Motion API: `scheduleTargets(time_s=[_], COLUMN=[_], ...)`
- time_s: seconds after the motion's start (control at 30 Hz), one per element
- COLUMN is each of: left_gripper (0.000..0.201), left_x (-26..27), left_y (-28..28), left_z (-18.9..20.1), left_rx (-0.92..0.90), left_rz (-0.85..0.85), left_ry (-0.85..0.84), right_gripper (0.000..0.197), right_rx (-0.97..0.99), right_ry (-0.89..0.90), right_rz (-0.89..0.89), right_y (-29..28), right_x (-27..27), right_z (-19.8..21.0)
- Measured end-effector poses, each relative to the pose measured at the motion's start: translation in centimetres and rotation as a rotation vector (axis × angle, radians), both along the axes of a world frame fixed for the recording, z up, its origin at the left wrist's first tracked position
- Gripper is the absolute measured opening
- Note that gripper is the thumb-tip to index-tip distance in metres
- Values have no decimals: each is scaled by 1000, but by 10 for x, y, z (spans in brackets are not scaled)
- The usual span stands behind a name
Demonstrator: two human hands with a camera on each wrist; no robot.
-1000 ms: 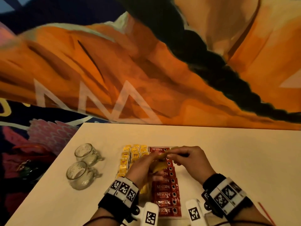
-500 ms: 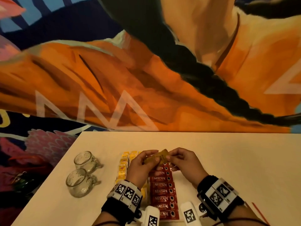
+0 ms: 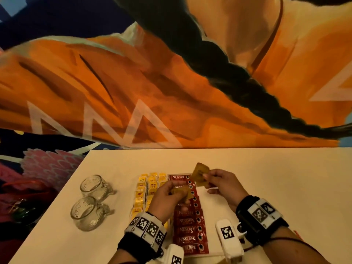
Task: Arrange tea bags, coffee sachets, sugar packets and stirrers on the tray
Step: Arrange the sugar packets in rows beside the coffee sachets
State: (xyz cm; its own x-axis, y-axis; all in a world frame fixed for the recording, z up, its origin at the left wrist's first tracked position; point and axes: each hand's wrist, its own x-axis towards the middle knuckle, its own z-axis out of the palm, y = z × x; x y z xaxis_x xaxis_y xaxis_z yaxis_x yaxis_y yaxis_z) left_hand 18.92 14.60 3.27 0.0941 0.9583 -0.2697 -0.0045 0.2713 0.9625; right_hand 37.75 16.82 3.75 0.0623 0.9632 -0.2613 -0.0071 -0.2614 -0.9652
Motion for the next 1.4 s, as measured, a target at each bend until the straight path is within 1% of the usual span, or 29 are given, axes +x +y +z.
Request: scheduleTargets(time_s=[0.03, 0.1, 0.13, 0.2, 0.27, 0.37, 0.43, 0.47, 0.53, 0.63, 0.73, 0.83, 0.9, 0.97, 1.0, 1.03, 1.07, 1.13, 1.17, 1.2, 1.23, 1.3, 1.4], left_gripper=[22, 29, 31, 29, 22, 16, 15, 15, 14, 14, 18, 19, 18, 17, 18, 18, 17, 15, 15, 17, 18, 22, 25], left_x=[-3, -9, -12, -16, -17, -18, -19, -20, -21, -21, -20, -18, -16, -14, -13, -12, -11, -11, -11, -11, -11, -11, -11], left_y=[2, 4, 4, 6, 8, 12, 15, 17, 20, 22, 21, 19, 16, 15, 14, 14, 15, 16, 16, 16, 15, 13, 7], left_z=[-4, -13, -16, -26, -34, -43, -47, -48, -52, -56, -60, -58, -54, -49, -47, -44, -42, -38, -36, -33, -32, -29, -26], left_rx=[-10, -18, -15, -21, -27, -19, -14, -15, -36, -57, -63, -91, -106, -118, -120, -118, -121, -132, -134, -134, -134, -127, -103], left_rz=[7, 9, 5, 9, 36, 48, 60, 68, 92, 121, 108, 78, 74, 70, 58, 45, 37, 32, 22, 8, -8, -52, -98], left_ry=[21, 68, 89, 111, 97, 106, 112, 108, 85, 57, 60, 33, 12, -5, -1, 5, 1, -11, -11, -7, -1, 28, 93], right_gripper=[7, 2, 2, 9, 13, 11, 10, 13, 17, 15, 9, 14, 21, 23, 24, 29, 35, 43, 42, 38, 31, 14, 4], right_rx=[0, -3, -13, -70, -138, -162, -163, -170, -191, -180, -173, -171, -131, -12, 70, 150, 221, 339, 386, 414, 425, 412, 238], right_ry=[-26, -148, -227, -388, -484, -549, -586, -597, -606, -614, -618, -602, -638, -616, -562, -502, -482, -588, -647, -670, -655, -575, -357], right_rz=[-52, -125, -132, -73, 37, 137, 159, 157, 142, 124, 124, 82, 29, 1, 26, 94, 198, 401, 446, 454, 442, 399, 381], right_y=[8, 22, 27, 33, 37, 42, 47, 49, 52, 54, 56, 57, 53, 43, 35, 27, 20, 11, 10, 10, 9, 9, 10], right_x=[9, 28, 36, 46, 46, 37, 33, 32, 31, 31, 29, 28, 26, 19, 14, 7, 1, -8, -10, -11, -11, -10, -6], right_z=[-3, -19, -28, -54, -74, -89, -94, -96, -99, -100, -99, -95, -89, -75, -66, -55, -47, -37, -37, -37, -37, -37, -30])
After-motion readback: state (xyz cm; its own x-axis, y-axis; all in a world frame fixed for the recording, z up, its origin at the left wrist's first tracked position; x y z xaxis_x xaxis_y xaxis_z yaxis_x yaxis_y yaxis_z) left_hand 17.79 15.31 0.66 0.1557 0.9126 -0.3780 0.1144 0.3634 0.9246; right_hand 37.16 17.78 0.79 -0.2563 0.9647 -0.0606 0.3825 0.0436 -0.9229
